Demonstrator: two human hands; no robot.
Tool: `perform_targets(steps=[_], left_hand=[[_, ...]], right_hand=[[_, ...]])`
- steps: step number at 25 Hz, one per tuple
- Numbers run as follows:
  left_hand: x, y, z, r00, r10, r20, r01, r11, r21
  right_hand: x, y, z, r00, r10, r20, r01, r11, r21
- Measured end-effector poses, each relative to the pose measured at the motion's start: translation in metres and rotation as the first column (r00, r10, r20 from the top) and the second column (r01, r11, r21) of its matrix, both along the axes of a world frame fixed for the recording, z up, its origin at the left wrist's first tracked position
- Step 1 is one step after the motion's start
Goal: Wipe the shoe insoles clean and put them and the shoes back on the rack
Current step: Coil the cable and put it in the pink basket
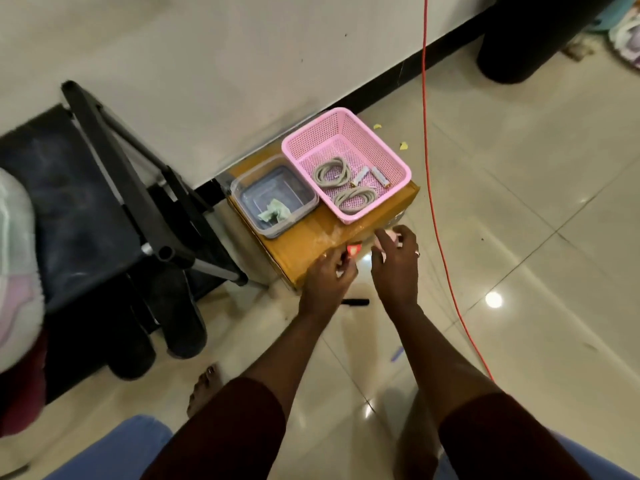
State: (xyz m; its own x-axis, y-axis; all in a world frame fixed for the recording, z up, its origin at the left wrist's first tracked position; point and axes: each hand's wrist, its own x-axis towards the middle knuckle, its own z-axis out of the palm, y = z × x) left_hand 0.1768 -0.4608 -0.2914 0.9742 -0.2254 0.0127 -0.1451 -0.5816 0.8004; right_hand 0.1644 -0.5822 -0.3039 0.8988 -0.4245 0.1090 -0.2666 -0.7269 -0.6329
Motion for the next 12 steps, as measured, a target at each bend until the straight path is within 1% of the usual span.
perform_targets(steps=[2, 3, 4, 5, 6, 8, 10, 11, 12], left_hand=[[0.046, -0.01, 0.031, 0.993, 0.09, 0.071, -0.082, 0.99, -0.112], [0.071, -0.015, 0.044, 0.988, 0.134, 0.077, -0.124, 0.984, -0.126], [0.097, -0.018, 0.052, 0.982, 0.172, 0.081, -0.163, 0.98, -0.116], [0.123, -0.021, 0.059, 0.975, 0.205, 0.089, -0.199, 0.977, -0.072], [0.149, -0.022, 0.061, 0.97, 0.224, 0.095, -0.225, 0.974, 0.002], [0.194, -0.022, 0.061, 0.975, 0.199, 0.102, -0.217, 0.949, 0.229], [0.224, -0.025, 0.051, 0.99, 0.105, 0.09, -0.135, 0.871, 0.472], [0.233, -0.027, 0.044, 0.995, 0.057, 0.085, -0.094, 0.83, 0.55], [0.239, -0.03, 0.036, 0.997, 0.01, 0.074, -0.052, 0.802, 0.596]], right_hand=[[0.034, -0.005, 0.023, 0.991, 0.018, 0.135, -0.014, 0.999, -0.029], [0.052, -0.008, 0.033, 0.986, 0.036, 0.164, -0.029, 0.998, -0.048], [0.071, -0.009, 0.042, 0.985, 0.067, 0.157, -0.056, 0.996, -0.072], [0.09, -0.01, 0.048, 0.989, 0.104, 0.11, -0.094, 0.991, -0.093], [0.11, -0.011, 0.051, 0.989, 0.14, 0.043, -0.135, 0.984, -0.115], [0.146, -0.014, 0.053, 0.977, 0.195, -0.087, -0.208, 0.958, -0.195], [0.174, -0.02, 0.046, 0.955, 0.217, -0.201, -0.271, 0.913, -0.304], [0.185, -0.022, 0.041, 0.941, 0.213, -0.261, -0.298, 0.887, -0.352], [0.193, -0.024, 0.037, 0.927, 0.206, -0.315, -0.323, 0.865, -0.384]])
